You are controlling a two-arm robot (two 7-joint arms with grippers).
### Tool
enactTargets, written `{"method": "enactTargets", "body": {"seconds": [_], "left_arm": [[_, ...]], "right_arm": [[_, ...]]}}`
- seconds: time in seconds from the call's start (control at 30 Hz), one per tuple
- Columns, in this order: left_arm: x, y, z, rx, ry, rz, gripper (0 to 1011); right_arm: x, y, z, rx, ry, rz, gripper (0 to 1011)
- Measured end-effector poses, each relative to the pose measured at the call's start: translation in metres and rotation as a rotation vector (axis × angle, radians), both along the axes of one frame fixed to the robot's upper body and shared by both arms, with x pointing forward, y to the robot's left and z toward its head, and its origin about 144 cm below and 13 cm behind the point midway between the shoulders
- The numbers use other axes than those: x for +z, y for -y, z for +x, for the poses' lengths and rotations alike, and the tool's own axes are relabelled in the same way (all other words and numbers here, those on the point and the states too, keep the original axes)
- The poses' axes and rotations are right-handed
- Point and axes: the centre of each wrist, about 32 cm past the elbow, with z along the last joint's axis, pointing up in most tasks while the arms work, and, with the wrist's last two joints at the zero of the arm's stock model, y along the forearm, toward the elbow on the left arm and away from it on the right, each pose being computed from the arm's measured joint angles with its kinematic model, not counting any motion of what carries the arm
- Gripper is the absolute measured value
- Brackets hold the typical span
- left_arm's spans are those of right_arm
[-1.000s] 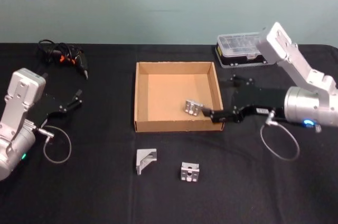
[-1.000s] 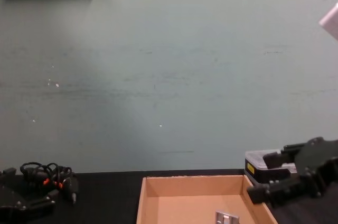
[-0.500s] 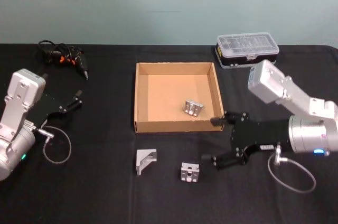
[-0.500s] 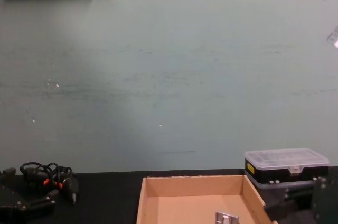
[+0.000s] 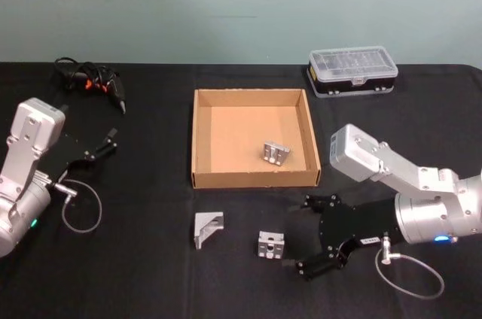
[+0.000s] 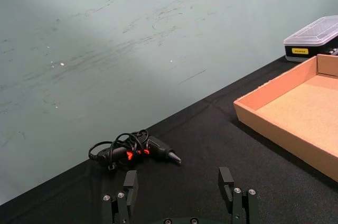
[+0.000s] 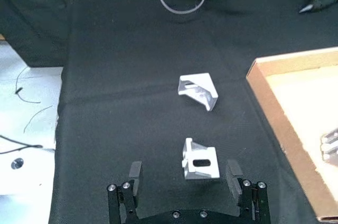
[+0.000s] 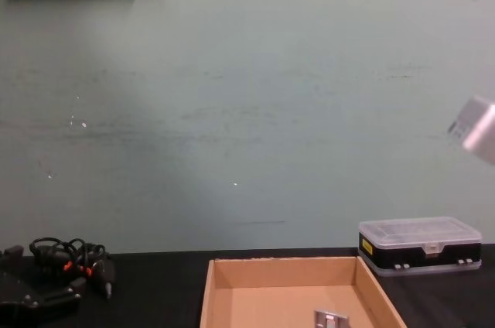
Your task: Use one hand to pick up the angle iron from the table and place it into the box.
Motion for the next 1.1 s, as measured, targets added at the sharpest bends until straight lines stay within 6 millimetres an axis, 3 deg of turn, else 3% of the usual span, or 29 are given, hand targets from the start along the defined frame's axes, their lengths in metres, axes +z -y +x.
{"method": "enactTargets", "body": {"seconds": [0.4,1.1], "left_arm": [[0.000,0.000,0.000,0.000,0.000,0.000,1000],[0.000,0.000,0.000,0.000,0.000,0.000,1000]], "right_arm": [[-0.020,-0.009,0.010,0.009,-0.039,-0.034,1000],[-0.033,-0.026,0.022,0.015,-0.043,-0.060,1000]]}}
